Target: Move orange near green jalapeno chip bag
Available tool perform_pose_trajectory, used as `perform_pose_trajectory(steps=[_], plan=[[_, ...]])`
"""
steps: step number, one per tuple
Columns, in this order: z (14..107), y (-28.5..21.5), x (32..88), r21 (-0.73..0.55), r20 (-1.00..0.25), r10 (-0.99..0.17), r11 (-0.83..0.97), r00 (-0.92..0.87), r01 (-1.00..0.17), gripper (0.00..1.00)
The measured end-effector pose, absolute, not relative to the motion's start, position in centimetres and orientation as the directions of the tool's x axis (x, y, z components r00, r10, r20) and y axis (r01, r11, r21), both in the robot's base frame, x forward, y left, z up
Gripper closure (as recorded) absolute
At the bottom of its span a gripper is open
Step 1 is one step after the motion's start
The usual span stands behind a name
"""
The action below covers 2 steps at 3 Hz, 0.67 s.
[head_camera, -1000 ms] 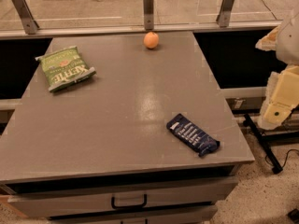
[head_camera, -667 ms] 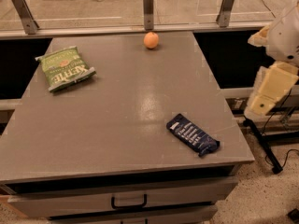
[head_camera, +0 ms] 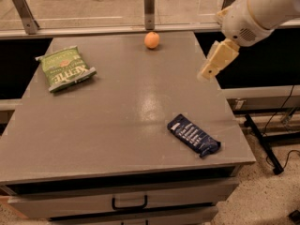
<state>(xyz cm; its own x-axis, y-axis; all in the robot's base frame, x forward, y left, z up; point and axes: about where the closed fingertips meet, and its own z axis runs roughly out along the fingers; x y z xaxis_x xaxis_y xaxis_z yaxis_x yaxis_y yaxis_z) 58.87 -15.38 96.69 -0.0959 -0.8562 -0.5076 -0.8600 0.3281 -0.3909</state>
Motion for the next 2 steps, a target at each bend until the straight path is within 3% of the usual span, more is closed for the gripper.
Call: perform_pose_trajectory(steps=[1, 2], plan=[[96.81, -11.91, 64.97, -0.410, -0.616, -0.783, 0.419, -0.093, -0.810, 0.00], [96.79, -11.90, 64.96, -0.409, -0.615, -0.783, 0.418, -0.093, -0.811, 0.00]])
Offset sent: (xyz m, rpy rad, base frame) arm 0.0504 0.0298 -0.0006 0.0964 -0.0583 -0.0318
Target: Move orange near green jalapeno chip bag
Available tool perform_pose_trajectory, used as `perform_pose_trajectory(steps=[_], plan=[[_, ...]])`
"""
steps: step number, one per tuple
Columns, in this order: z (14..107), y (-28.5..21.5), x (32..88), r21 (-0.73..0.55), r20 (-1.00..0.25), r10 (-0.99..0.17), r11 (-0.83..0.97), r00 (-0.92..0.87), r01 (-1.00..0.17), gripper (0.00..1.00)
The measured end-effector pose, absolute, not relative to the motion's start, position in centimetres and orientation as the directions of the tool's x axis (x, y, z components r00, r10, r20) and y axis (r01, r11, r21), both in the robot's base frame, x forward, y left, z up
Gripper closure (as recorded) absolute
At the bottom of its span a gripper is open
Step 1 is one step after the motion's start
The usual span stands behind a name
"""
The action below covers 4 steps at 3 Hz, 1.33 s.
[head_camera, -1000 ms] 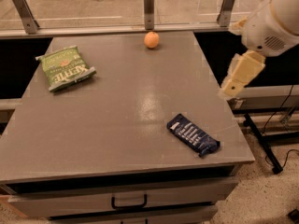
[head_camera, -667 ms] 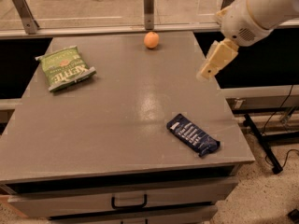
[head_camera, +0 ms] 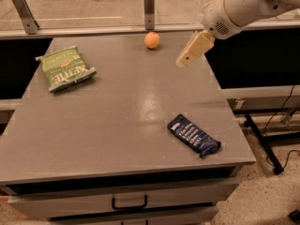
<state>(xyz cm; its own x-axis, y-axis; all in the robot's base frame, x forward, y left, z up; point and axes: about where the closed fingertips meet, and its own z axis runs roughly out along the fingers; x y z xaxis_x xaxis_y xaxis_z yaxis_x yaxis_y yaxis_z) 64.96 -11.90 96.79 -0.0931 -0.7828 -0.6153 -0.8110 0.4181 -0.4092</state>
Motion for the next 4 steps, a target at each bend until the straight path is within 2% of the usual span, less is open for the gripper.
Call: perform_pose_trajectory(steps=[1, 2, 4], plan=[[96.3, -11.6, 65.7, -0.403, -0.640, -0.759, 0.465, -0.120, -0.788, 0.00], [94.0, -10.3, 69.2, -0.366, -0.709, -0.686, 0.557, -0.164, -0.746, 0.00], [89.1, -7.9, 78.3, -0.226, -0.842, -0.481, 0.725, -0.244, -0.651, 0.00]])
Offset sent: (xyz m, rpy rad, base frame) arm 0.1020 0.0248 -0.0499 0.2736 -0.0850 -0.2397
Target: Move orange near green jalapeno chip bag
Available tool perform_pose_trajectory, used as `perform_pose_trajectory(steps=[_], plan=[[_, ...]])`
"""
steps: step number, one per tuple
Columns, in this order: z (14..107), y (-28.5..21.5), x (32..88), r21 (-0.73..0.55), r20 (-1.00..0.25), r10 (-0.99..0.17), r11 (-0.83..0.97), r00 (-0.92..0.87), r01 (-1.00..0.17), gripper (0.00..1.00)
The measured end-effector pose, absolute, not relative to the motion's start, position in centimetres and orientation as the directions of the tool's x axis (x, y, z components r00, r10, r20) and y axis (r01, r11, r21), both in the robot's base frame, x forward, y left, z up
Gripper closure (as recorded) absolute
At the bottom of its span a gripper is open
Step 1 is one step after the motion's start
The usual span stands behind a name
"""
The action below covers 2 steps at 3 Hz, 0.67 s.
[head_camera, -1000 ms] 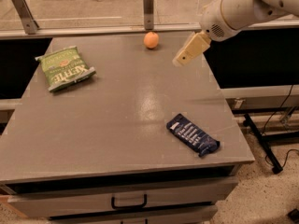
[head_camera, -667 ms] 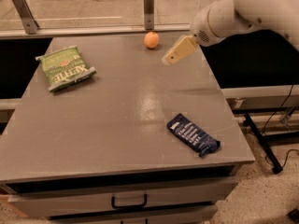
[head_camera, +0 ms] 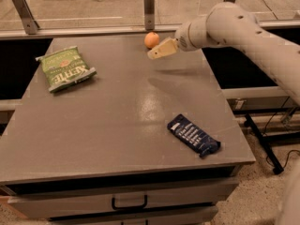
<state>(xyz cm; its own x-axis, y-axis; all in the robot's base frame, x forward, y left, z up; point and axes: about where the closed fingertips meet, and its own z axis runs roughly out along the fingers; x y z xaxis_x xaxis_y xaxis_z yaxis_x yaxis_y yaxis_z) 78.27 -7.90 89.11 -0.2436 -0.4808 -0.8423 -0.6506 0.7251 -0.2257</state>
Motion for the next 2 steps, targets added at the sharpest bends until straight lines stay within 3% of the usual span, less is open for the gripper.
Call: perform_pose_trajectory(steps=[2], plan=[[86.4, -5.0, 84.7, -0.067, -0.913, -0.295, 0.788, -0.281, -0.612, 0.00]])
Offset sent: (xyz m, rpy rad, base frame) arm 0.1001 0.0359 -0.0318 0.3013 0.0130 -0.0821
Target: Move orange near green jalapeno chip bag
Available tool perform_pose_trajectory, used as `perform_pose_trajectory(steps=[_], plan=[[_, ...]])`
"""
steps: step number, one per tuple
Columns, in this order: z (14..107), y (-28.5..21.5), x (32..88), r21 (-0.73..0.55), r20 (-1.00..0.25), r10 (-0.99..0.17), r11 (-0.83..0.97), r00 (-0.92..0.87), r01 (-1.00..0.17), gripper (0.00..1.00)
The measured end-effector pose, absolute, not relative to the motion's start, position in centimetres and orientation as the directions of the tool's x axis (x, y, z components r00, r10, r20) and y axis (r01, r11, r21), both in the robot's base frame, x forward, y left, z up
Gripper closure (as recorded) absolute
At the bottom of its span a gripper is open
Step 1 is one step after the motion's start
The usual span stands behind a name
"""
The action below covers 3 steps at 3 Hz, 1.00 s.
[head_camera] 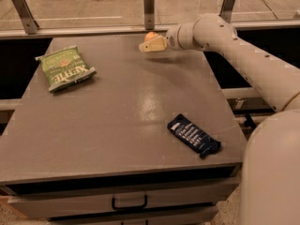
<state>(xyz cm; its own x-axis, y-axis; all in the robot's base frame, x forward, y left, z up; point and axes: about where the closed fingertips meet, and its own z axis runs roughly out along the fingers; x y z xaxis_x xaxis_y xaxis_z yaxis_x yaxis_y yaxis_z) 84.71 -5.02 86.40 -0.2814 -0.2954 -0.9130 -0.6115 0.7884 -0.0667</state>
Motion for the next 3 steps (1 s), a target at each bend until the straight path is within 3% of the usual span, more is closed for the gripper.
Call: perform_pose_trajectory(steps=[1, 3], plan=[[86.1, -3.8, 86.4, -0.030, -0.924, -0.258, 0.786, -0.282, -0.617, 0.18], [85.7, -1.8, 85.6, 0.012, -0.931, -0.227, 0.763, -0.285, -0.647, 0.65]])
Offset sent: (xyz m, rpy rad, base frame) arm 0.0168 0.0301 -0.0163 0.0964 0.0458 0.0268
